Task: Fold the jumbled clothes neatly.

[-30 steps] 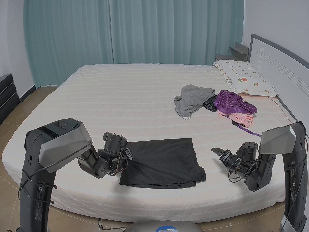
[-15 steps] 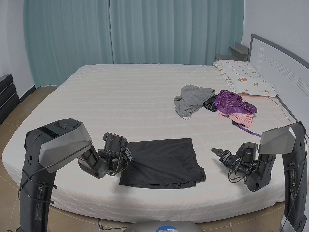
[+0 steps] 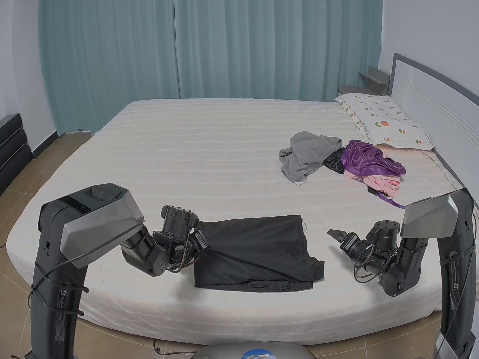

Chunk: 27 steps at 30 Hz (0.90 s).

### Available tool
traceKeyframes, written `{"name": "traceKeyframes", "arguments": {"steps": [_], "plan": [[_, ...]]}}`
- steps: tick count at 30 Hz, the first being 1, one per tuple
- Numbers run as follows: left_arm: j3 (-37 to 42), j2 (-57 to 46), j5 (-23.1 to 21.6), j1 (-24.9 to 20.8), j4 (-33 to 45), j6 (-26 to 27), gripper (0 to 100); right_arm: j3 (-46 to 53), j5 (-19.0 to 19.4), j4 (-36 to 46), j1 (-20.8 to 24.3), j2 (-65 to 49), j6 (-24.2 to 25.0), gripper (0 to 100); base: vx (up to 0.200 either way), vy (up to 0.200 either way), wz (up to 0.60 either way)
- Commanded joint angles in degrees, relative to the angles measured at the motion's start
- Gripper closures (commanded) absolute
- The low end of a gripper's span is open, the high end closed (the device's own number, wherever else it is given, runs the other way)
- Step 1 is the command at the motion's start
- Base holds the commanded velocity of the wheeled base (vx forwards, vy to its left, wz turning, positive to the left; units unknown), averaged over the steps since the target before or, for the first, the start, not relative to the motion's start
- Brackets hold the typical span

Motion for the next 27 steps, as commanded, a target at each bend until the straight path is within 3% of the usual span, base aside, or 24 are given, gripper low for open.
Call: {"name": "traceKeyframes", "arguments": {"steps": [1, 27], "plan": [[0.0, -0.03, 0.08, 0.05, -0.05, -0.05, 100, -0.01, 0.01, -0.01, 0.03, 0.1, 0.09, 0, 0.0, 0.2, 0.0], [-0.09, -0.03, 0.08, 0.05, -0.05, -0.05, 100, -0.01, 0.01, -0.01, 0.03, 0.1, 0.0, 0, 0.0, 0.2, 0.0]]}}
